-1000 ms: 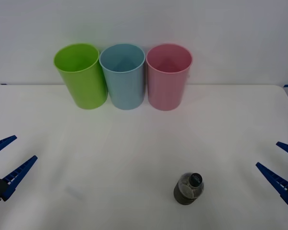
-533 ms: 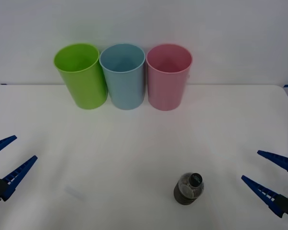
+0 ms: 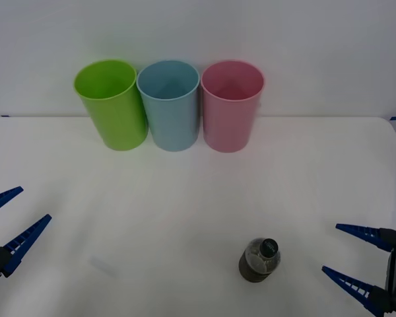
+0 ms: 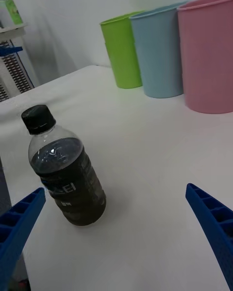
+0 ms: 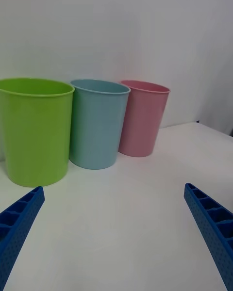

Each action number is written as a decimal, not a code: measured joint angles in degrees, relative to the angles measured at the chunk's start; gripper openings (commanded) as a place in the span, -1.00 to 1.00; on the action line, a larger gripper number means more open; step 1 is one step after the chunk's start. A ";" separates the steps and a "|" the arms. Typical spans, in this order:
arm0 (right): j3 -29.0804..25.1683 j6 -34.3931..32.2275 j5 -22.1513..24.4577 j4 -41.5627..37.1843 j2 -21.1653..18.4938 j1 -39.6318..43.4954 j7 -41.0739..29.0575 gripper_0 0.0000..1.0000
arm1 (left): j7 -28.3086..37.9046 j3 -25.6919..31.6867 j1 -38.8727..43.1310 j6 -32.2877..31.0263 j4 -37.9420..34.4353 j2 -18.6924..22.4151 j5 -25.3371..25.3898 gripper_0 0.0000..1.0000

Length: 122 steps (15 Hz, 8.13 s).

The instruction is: Grasp the object on the table and drop it into the matching bin: aluminum can to the light blue bin, PET bottle to the pink bin.

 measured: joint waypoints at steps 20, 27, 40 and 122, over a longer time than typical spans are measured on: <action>14.82 0.39 1.53 8.87 -0.49 -6.21 16.82 1.00 | 0.00 0.00 0.00 0.00 0.00 0.00 0.00 1.00; 19.19 3.94 0.77 8.87 1.02 -7.31 18.11 1.00 | 0.00 0.00 0.00 0.00 0.00 0.00 0.00 1.00; 24.85 12.24 1.10 8.87 5.75 -8.80 21.54 1.00 | 0.00 0.00 0.00 0.00 0.00 0.00 0.00 1.00; 21.83 53.07 17.42 9.97 12.62 -53.98 -25.40 -1.00 | 0.00 0.00 0.00 0.00 0.00 0.00 0.00 1.00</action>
